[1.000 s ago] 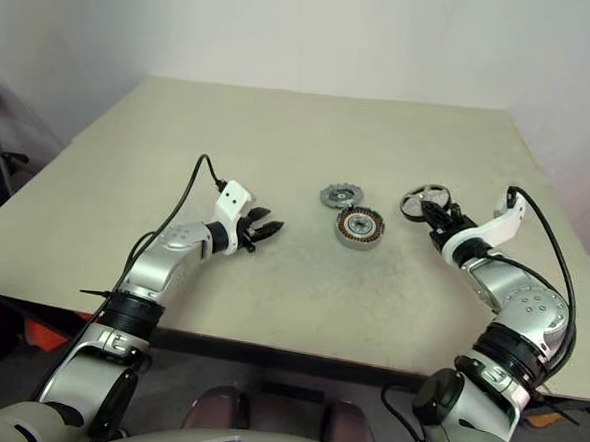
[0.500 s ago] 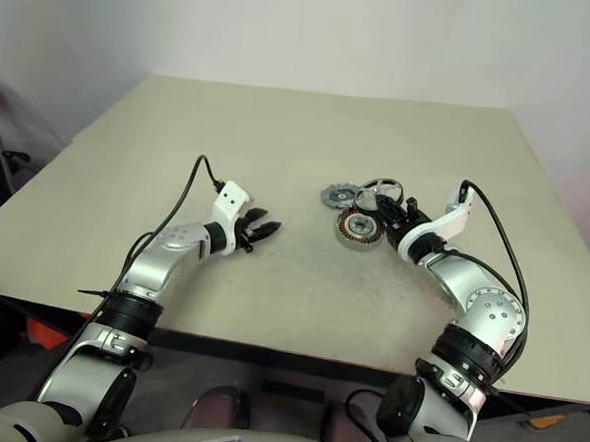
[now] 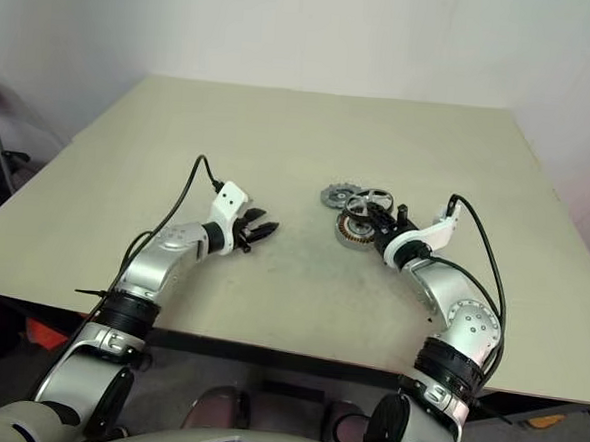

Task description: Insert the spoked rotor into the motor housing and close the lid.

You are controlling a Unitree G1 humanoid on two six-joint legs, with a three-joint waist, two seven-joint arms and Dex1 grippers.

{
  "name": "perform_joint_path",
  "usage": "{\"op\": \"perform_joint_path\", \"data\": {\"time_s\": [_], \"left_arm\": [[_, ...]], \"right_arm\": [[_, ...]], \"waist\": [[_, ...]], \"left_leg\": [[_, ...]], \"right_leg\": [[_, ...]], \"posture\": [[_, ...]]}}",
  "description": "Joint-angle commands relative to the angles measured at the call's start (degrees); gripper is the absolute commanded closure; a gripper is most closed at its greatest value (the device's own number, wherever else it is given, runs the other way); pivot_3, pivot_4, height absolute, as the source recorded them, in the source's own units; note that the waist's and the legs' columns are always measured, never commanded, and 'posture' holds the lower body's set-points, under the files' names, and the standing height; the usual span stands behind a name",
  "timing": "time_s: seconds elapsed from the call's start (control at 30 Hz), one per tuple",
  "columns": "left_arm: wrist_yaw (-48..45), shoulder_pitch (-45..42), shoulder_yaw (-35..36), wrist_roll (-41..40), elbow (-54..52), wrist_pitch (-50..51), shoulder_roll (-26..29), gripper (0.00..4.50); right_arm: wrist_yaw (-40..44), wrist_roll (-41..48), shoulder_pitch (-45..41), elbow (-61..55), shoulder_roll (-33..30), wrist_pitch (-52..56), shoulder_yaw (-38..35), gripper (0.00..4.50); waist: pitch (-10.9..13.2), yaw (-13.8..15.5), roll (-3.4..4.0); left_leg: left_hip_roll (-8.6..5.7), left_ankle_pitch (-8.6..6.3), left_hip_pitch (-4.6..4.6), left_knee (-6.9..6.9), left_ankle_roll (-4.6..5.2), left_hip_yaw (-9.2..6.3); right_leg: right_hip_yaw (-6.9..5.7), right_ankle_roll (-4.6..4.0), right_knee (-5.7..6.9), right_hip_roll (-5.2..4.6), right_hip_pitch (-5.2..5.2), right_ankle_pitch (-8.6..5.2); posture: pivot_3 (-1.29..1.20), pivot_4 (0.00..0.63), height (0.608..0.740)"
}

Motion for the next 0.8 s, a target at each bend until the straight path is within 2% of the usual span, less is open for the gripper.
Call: {"op": "perform_joint_path", "data": {"time_s": [0.03,0.8], "left_arm": [[-0.4,-1.3,-0.1,0.3,-1.2,-0.8,0.6,2.07],[-0.6,-1.6,-0.1,1.0,-0.9,-1.2,1.0,2.07]], "right_arm": [[-0.7,3.5,0.5,-3.1,0.5,-2.2,2.7,4.08],[0.8,4.6,3.7,1.5,-3.0,-8.4,8.9,4.08]], "waist": [[0.0,0.0,0.00],[0.0,0.0,-0.01]], "left_leg": [[0.00,0.00,0.00,0.00,0.00,0.00],[-0.01,0.00,-0.02,0.01,0.00,-0.02]], "right_leg": [[-0.01,0.00,0.00,0.00,0.00,0.00],[-0.02,0.06,0.02,0.00,0.01,0.01]], "posture": [[0.00,0.000,0.740],[0.00,0.000,0.740]]}}
